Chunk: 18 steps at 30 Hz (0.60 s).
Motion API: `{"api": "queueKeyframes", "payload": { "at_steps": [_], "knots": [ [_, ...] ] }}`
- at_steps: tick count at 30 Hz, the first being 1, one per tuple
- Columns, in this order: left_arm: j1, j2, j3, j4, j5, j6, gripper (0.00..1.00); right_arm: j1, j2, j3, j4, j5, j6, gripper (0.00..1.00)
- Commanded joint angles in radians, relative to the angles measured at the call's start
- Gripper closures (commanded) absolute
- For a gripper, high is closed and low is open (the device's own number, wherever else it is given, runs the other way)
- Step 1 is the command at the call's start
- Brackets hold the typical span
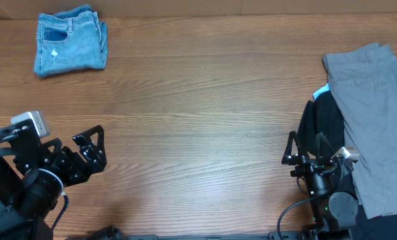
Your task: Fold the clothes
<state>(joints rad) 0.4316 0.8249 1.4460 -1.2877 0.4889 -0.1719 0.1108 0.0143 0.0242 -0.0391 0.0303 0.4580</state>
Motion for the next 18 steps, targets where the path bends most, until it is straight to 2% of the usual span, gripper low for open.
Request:
{"api": "queueKeyframes", "payload": {
  "at_steps": [1,14,18],
  "knots": [
    [-0.008,0.000,0.002,0.002,-0.002,0.027,0.00,-0.010,-0.011,-0.016,0.019,0.029,-0.017,0.00],
    [-0.008,0.000,0.002,0.002,-0.002,0.027,0.00,-0.079,-0.011,-0.016,-0.038,0.035,-0.022,0.00],
    [-0.008,0.000,0.002,0.002,-0.002,0.027,0.00,-0.079,-0.011,-0.016,-0.038,0.035,-0.133,0.00]
  ]
}}
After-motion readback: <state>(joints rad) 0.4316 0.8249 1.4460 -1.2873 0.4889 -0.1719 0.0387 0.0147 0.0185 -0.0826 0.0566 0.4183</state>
